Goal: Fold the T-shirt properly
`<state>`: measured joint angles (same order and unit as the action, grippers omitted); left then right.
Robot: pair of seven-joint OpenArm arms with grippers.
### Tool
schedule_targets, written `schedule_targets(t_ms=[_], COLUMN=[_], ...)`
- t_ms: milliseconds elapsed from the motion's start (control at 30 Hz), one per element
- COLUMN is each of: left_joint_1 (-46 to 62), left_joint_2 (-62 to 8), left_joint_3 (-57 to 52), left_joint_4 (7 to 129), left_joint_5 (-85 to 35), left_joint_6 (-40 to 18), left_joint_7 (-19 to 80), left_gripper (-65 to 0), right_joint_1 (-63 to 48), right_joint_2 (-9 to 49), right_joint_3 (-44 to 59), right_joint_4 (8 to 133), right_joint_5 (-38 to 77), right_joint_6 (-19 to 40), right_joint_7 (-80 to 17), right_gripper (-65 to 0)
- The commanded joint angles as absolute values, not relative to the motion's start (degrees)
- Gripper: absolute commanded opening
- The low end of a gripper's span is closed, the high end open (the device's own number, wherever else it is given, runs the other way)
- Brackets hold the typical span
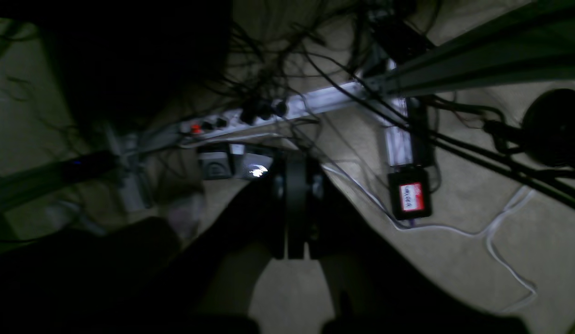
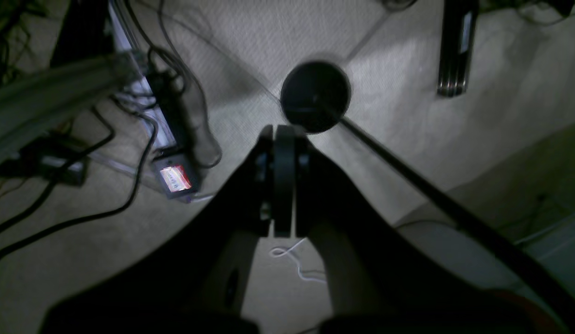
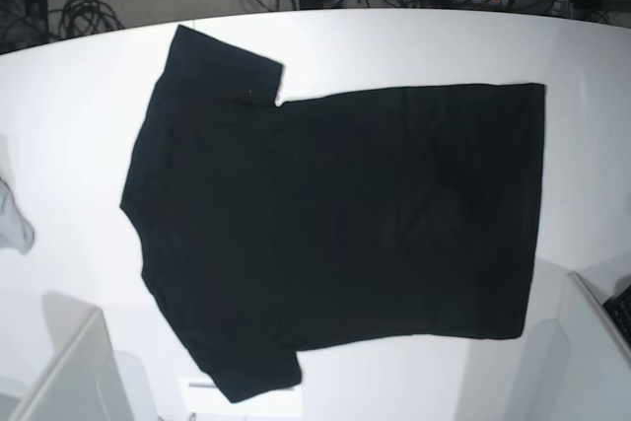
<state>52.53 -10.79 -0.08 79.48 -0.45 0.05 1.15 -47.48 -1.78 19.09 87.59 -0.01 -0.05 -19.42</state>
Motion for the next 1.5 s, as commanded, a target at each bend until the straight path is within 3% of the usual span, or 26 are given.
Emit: schedule_targets(t_ms=[0,167,467,633,900,1033,1133,1233,1367,1467], left_joint_1=[54.0,57.4,64.7,64.7,59.9,58.7,57.9,57.8,54.9,52.4], left_joint_2=[-11.5,-13.3,-12.8,-12.8,-13.1,-13.1,-13.2,-13.2,-13.2,-13.1], left_joint_3=[-0.2,-1.0,-12.9,-16.5,-24.8,-26.9,-26.9,-26.9,-27.0,-28.4], left_joint_4=[81.6,89.1,104.0,108.3,110.6,110.5,110.5,110.4,107.7,104.2], left_joint_5=[-0.4,-0.4,-0.4,-0.7,-19.1,-21.1,-21.1,-21.5,-21.7,-21.7], left_joint_6=[0.3,0.3,0.3,0.3,0.2,0.2,0.2,0.2,0.2,-0.6], left_joint_7=[0.1,0.0,0.1,0.1,0.6,0.6,0.6,0.6,0.6,0.6], left_gripper=[-65.0,-65.0,-65.0,-65.0,-65.0,-65.0,-65.0,-65.0,-39.2,-33.2], right_joint_1=[-49.1,-50.6,-49.5,-45.8,-40.1,-38.7,-38.5,-38.5,-37.1,-36.1], right_joint_2=[-1.5,-2.2,-2.4,-5.1,-6.6,-6.5,-6.4,-5.0,-1.5,2.2], right_joint_3=[19.5,20.7,23.0,23.2,17.8,14.8,14.5,14.7,14.9,14.9], right_joint_4=[90.1,98.2,112.6,114.9,115.2,115.3,115.3,115.1,114.7,112.8], right_joint_5=[0.0,0.0,0.1,0.1,0.2,6.4,14.6,21.5,29.8,32.7], right_joint_6=[-0.4,-0.4,-0.4,-0.3,-0.2,-0.2,-0.2,-0.2,-0.2,-0.2], right_joint_7=[-19.0,-22.0,-25.6,-25.6,-25.5,-25.5,-25.6,-25.6,-25.6,-25.6], right_gripper=[-65.0,-65.0,-65.0,-65.0,-65.0,-64.4,-46.8,-39.0,-33.3,-29.1])
